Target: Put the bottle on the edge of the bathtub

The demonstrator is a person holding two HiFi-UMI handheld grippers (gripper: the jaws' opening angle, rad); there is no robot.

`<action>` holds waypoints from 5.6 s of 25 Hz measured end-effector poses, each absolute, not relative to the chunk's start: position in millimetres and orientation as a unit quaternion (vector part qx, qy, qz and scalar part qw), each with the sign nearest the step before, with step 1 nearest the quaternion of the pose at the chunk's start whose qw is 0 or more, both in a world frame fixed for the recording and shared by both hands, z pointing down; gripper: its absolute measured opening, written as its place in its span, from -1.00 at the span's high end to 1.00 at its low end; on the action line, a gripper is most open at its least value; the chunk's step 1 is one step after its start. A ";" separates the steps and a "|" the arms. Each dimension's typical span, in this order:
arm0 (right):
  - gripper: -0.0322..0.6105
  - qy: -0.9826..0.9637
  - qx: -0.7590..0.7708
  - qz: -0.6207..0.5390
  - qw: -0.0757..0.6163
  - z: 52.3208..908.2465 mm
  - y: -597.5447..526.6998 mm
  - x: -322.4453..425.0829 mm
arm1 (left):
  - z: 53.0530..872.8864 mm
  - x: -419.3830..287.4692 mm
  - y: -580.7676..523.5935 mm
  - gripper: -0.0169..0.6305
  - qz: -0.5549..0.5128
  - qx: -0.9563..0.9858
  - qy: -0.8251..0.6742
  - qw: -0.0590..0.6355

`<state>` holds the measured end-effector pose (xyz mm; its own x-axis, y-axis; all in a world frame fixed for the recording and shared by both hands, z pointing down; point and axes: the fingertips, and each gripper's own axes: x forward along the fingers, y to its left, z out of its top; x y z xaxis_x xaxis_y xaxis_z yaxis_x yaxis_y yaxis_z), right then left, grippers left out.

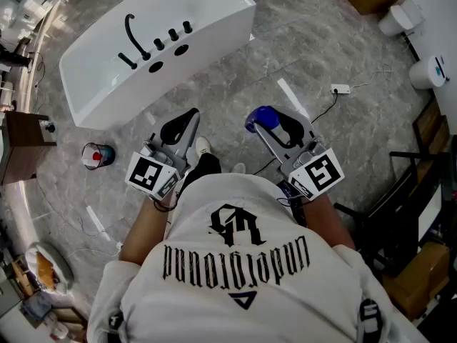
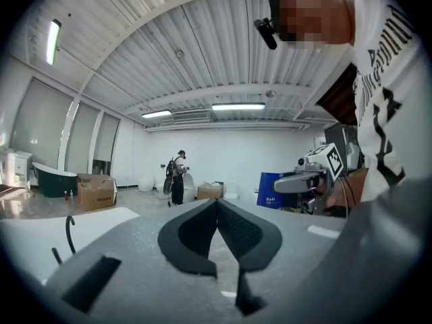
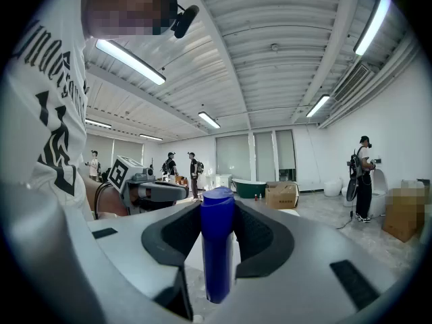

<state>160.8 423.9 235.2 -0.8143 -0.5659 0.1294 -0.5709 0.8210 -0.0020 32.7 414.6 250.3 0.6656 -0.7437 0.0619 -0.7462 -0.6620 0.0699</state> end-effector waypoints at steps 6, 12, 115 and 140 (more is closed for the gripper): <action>0.42 -0.951 0.303 0.016 0.065 237.8 412.7 155.0 | 254.8 23.2 404.2 0.90 0.013 0.911 -0.409 0.047; 0.42 -0.948 0.309 0.012 0.069 235.9 391.3 140.4 | 257.6 2.5 385.3 0.90 0.011 0.910 -0.412 0.052; 0.42 -0.936 0.336 0.036 0.096 266.9 -111.8 110.4 | 289.9 -38.4 -107.6 0.90 0.043 0.915 -0.393 0.082; 0.42 -0.934 0.305 0.103 0.156 375.0 -224.9 28.5 | 366.7 -90.8 -214.4 0.90 0.077 0.911 -0.379 0.142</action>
<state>28.5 -224.9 375.0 -0.7653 -0.5371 0.3547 -0.6014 0.7931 -0.0967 -90.8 -214.4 366.7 0.7003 -0.6696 0.2477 -0.7131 -0.6719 0.1998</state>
